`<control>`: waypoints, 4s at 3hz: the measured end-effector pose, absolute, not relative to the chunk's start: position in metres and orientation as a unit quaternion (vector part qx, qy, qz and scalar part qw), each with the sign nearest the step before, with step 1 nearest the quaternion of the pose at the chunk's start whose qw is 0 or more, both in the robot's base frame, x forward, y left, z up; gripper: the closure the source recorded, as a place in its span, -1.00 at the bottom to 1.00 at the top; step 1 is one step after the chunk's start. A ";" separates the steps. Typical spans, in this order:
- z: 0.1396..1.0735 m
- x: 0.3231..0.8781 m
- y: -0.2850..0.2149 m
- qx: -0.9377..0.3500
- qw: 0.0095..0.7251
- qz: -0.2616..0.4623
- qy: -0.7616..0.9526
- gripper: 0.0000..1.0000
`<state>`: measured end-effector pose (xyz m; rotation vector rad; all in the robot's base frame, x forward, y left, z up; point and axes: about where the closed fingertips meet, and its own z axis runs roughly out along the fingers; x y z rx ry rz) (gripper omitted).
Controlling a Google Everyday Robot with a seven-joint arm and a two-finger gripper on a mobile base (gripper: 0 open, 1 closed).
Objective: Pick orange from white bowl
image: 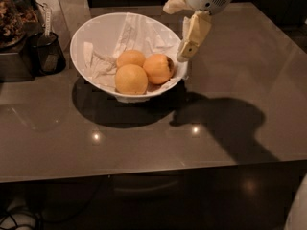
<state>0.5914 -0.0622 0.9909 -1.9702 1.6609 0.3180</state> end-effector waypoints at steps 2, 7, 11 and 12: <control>0.979 0.605 -0.049 -0.735 0.267 0.132 0.609 -0.70; 0.913 0.624 -0.014 -0.754 0.212 0.193 0.591 -0.50; 0.884 0.633 -0.029 -0.752 0.170 0.190 0.608 -0.50; 0.879 0.633 -0.034 -0.749 0.164 0.190 0.613 -0.52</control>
Offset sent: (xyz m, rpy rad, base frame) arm 0.0176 0.0164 -0.0225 0.0074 0.0640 0.0561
